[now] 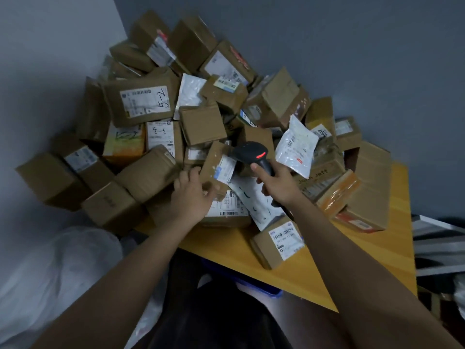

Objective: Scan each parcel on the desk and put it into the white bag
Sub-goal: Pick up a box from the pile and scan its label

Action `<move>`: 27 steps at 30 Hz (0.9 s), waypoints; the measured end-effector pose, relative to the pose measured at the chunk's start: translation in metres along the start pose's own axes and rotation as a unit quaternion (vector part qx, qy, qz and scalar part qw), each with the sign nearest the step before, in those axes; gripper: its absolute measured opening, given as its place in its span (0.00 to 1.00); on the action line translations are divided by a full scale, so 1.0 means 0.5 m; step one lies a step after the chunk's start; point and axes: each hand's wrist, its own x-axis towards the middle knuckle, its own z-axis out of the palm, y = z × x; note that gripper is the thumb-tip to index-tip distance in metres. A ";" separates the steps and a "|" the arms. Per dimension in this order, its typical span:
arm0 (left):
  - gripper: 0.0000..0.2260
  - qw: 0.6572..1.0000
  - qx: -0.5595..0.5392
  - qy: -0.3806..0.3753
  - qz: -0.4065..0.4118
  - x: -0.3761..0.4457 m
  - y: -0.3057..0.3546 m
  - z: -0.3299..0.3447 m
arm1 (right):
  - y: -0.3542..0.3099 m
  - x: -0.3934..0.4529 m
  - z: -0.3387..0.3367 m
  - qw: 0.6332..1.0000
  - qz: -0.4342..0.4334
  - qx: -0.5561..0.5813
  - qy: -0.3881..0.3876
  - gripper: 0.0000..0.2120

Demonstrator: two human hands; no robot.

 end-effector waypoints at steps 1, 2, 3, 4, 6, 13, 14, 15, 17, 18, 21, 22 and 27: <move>0.35 1.000 0.001 -0.015 -0.022 0.006 0.005 0.013 | 0.007 -0.001 0.000 1.000 0.009 0.009 0.010 0.17; 0.41 0.999 -0.001 -0.025 -0.043 0.011 0.009 0.029 | 0.014 -0.002 -0.002 1.000 0.015 0.018 0.019 0.18; 0.46 0.998 -0.005 -0.029 -0.061 0.014 0.013 0.044 | 0.019 -0.004 -0.005 0.999 0.020 0.025 0.027 0.18; 0.49 0.996 -0.010 -0.030 -0.078 0.018 0.014 0.060 | 0.025 -0.005 -0.008 0.999 0.023 0.030 0.034 0.18; 0.53 0.994 -0.020 -0.028 -0.107 0.027 0.019 0.086 | 0.032 -0.006 -0.012 0.998 0.025 0.035 0.036 0.14; 0.43 0.995 -0.046 0.012 -0.094 0.030 0.024 0.079 | 0.017 -0.014 -0.025 0.998 0.040 0.044 -0.029 0.11; 0.42 0.997 -0.036 0.016 -0.066 0.023 0.020 0.067 | 0.012 -0.017 -0.032 0.997 0.035 0.042 -0.048 0.08; 0.42 0.999 -0.022 0.024 -0.033 0.014 0.016 0.052 | 0.006 -0.022 -0.040 0.997 0.028 0.039 -0.068 0.07; 0.42 0.999 0.005 0.046 0.023 0.000 0.008 0.020 | -0.003 -0.035 -0.055 0.994 0.012 0.032 -0.099 0.06; 0.43 0.997 0.017 0.058 0.041 -0.003 0.007 0.005 | -0.007 -0.044 -0.061 0.994 0.002 0.028 -0.110 0.07; 0.44 0.993 0.052 0.087 0.056 0.001 0.012 -0.036 | -0.023 -0.073 -0.069 0.991 -0.032 -0.001 -0.127 0.07; 0.44 0.992 0.060 0.093 0.058 0.006 0.016 -0.046 | -0.029 -0.079 -0.068 0.991 -0.041 -0.020 -0.127 0.07; 0.43 0.987 0.082 0.114 0.072 0.016 0.038 -0.068 | -0.049 -0.087 -0.053 0.987 -0.070 -0.076 -0.122 0.16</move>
